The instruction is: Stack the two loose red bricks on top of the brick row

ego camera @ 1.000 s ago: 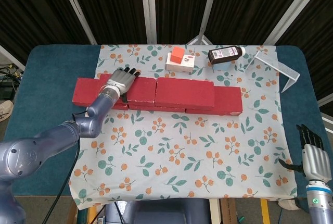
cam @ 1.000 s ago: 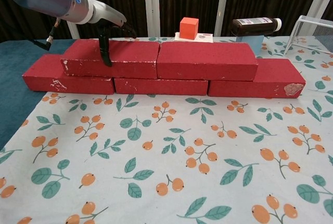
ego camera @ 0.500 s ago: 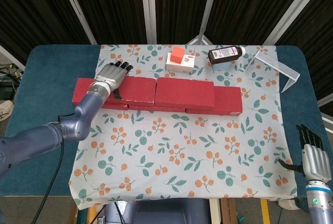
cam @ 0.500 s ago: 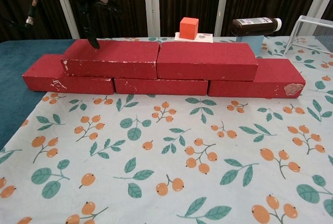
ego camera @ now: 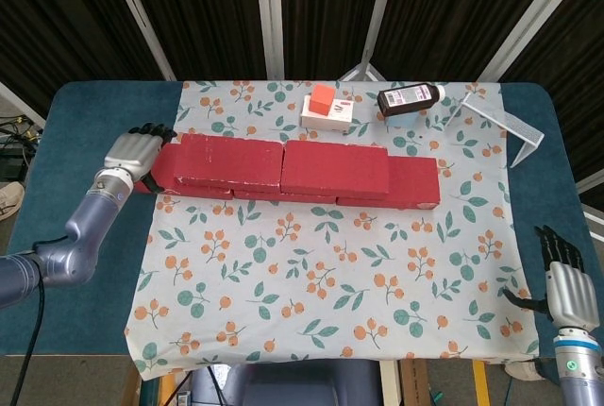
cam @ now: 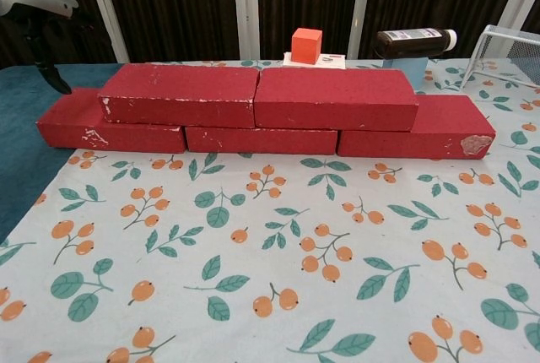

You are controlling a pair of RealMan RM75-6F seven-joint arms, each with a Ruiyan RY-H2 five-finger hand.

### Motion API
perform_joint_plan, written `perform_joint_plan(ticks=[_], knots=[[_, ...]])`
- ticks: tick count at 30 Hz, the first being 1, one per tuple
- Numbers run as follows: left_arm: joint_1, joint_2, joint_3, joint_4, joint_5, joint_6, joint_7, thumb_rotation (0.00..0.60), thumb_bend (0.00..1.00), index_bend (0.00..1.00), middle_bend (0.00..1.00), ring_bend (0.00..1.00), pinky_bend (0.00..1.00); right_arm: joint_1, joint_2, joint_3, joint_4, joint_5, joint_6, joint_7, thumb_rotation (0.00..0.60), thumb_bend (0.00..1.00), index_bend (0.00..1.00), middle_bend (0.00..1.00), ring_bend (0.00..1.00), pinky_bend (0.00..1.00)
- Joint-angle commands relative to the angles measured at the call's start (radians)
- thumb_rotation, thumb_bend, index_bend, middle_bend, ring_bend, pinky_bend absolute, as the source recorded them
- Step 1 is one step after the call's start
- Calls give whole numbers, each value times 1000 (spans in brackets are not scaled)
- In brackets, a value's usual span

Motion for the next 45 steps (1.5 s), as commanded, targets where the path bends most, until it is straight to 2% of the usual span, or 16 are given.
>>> perform_joint_plan(ticks=[1,7,16,45], knots=[[30,-8,-7,24,24,-18,-18,600,0,186,63,0,105,1,-2,-1,0,0,-1,-4,600,55,0,11,0,0],[71,-32,-31,79,56,-57,-28,600,0,199,70,0,102,5,-7,-2,1,4,-6,-12,600,55,0,11,0,0],[82,-76,-44,117,60,-98,3,600,0,199,78,0,101,8,-9,-1,5,9,-13,-13,600,54,0,11,0,0],[84,-93,-65,129,4,-124,60,600,0,199,88,0,100,6,-2,-3,3,3,-12,4,600,55,0,11,0,0]])
